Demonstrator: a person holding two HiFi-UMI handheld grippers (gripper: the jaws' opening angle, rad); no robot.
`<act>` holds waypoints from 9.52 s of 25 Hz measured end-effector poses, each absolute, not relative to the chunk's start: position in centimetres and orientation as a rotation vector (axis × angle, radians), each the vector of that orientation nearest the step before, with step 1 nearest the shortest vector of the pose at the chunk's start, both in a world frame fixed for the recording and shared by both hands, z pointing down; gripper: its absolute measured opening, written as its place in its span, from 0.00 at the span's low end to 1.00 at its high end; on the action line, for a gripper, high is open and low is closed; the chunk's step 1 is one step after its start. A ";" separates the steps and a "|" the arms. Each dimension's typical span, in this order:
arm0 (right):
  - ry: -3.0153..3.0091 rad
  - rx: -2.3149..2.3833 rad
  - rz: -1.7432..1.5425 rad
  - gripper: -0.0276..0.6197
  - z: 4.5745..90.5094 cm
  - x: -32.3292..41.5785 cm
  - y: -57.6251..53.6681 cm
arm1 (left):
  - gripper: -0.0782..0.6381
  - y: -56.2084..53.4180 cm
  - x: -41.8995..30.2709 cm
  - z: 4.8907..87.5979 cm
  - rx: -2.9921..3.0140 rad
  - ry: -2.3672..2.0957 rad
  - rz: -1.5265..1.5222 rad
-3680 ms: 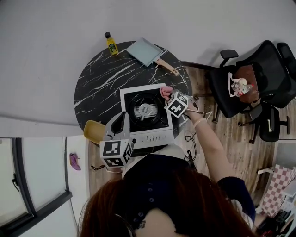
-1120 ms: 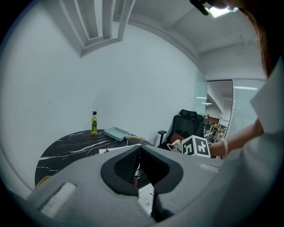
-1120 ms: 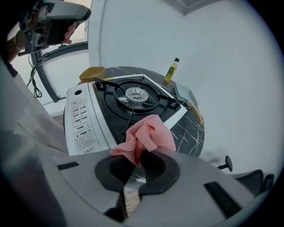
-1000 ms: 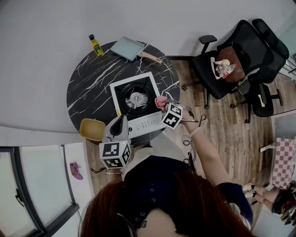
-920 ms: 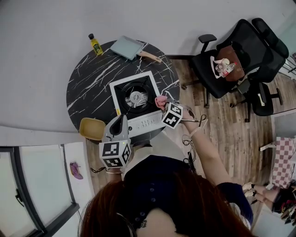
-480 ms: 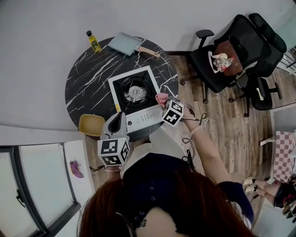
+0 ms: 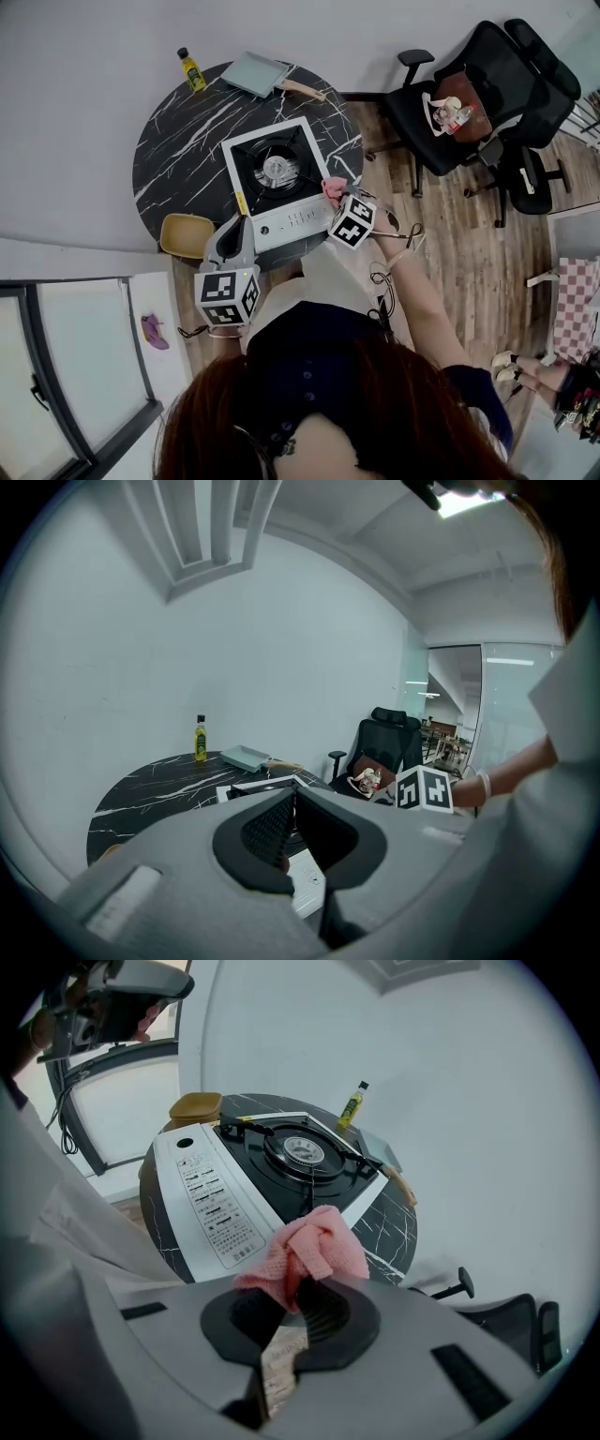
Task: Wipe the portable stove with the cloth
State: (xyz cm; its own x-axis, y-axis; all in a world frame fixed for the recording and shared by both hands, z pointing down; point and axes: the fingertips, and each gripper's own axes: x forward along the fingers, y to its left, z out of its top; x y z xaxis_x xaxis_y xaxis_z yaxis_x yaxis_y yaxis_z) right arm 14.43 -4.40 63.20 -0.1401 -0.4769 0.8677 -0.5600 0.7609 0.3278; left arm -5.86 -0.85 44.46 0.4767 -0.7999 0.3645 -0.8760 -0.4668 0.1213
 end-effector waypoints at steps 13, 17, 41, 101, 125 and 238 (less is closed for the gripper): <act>-1.728 0.854 0.065 0.09 63.5 14.4 -1.8 | 0.13 1.3 -7.0 44.3 2.456 -1.424 0.361; -1.733 0.871 0.104 0.09 63.5 14.5 -1.3 | 0.13 1.9 -7.4 44.5 2.447 -1.430 0.365; -1.717 0.919 0.241 0.09 63.0 12.7 -0.9 | 0.13 1.9 -10.1 45.1 2.376 -1.495 0.320; -2.005 0.711 0.357 0.09 62.9 -2.1 0.9 | 0.13 3.6 -13.5 45.5 2.255 -1.642 0.305; -2.012 0.706 0.452 0.09 62.7 -6.6 1.1 | 0.13 -0.1 -17.7 44.4 2.303 -1.591 0.368; -1.844 0.830 0.598 0.09 62.5 -10.2 -11.8 | 0.13 -10.6 -21.3 46.9 2.269 -1.511 0.387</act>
State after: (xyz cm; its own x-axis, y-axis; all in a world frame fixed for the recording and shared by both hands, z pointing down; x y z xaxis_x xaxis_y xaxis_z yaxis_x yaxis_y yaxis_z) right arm -10.16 -11.85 62.53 -0.2779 -0.2767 0.9199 -0.7639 0.6443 -0.0370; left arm -21.27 -10.61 46.92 0.3817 -0.8178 0.4308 -0.9242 -0.3454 0.1632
